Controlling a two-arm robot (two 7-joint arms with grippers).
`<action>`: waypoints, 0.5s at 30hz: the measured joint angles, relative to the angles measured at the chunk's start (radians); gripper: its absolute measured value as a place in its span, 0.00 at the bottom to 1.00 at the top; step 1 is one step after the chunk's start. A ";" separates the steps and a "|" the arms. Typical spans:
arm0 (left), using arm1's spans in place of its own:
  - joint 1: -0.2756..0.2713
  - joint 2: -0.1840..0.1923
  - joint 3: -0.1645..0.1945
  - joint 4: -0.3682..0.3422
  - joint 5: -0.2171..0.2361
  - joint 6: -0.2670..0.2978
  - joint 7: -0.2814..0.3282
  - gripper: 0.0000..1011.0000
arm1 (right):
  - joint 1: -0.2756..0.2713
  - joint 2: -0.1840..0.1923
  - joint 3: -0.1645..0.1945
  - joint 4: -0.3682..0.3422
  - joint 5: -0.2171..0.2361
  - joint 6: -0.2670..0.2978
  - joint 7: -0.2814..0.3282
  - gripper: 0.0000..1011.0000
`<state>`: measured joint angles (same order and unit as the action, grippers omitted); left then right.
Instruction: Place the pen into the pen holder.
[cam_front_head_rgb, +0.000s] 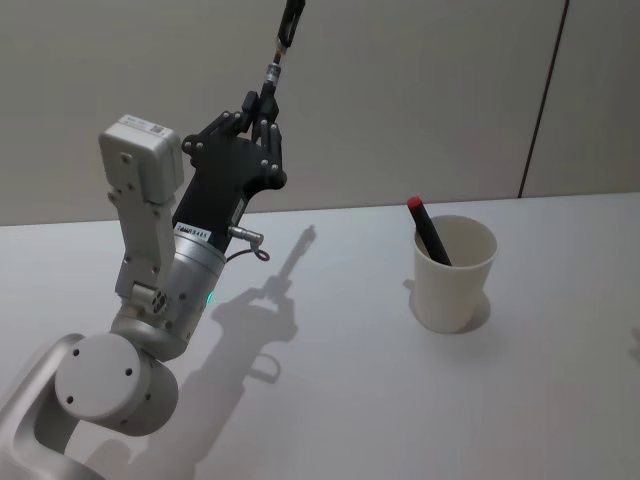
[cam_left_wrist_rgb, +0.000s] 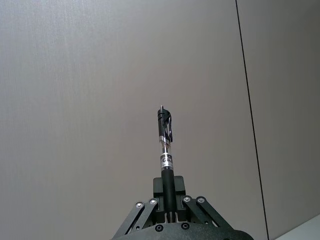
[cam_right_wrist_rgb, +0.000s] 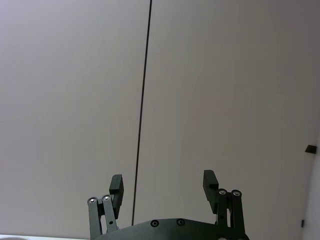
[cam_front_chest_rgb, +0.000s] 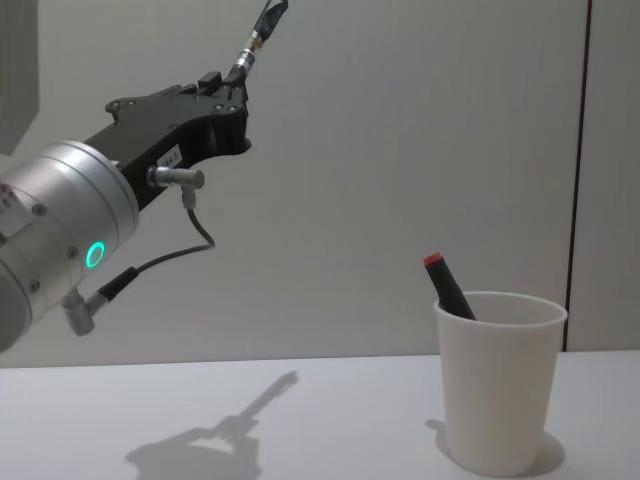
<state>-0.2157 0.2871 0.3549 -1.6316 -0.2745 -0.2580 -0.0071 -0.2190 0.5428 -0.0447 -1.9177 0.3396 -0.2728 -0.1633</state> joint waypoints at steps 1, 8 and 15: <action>0.000 0.000 0.000 0.000 0.000 0.000 0.000 0.12 | 0.001 0.000 0.000 -0.001 0.004 0.002 0.004 0.99; -0.001 0.000 0.000 0.000 0.000 -0.001 0.000 0.12 | 0.027 -0.007 0.001 -0.016 0.058 0.038 0.058 0.99; -0.001 0.000 0.000 0.000 0.000 -0.002 0.000 0.12 | 0.083 -0.031 -0.013 -0.034 0.112 0.097 0.119 0.99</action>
<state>-0.2168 0.2867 0.3544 -1.6316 -0.2746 -0.2601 -0.0072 -0.1359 0.5120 -0.0575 -1.9512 0.4516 -0.1761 -0.0448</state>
